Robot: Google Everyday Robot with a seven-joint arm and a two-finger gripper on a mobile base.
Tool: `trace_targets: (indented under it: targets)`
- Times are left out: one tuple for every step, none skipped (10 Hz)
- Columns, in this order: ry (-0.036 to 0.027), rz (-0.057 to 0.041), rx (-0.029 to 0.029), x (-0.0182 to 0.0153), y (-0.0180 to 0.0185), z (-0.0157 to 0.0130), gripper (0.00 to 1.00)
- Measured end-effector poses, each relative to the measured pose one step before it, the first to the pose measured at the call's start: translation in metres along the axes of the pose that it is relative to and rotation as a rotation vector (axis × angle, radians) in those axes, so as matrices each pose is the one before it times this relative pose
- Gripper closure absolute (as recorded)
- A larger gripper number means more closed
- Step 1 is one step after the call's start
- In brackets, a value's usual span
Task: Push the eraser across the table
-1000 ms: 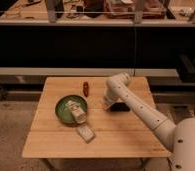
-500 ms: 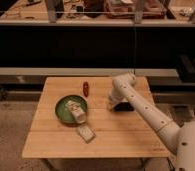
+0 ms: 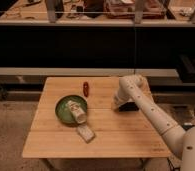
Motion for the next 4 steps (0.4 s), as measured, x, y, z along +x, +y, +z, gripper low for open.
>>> trace_targets:
  targets:
    - [0.00045, 0.00798, -0.00412, -0.00263, 0.00508, -0.00235, 1.0]
    - [-0.00114, 0.01021, -0.00391, -0.00386, 0.00598, -0.00162, 1.0]
    - [-0.00074, 0.00601, -0.00248, -0.00212, 0.00351, -0.00098, 1.0]
    - [-0.00339, 0.00724, -0.00426, -0.00292, 0.00455, -0.00068, 1.0]
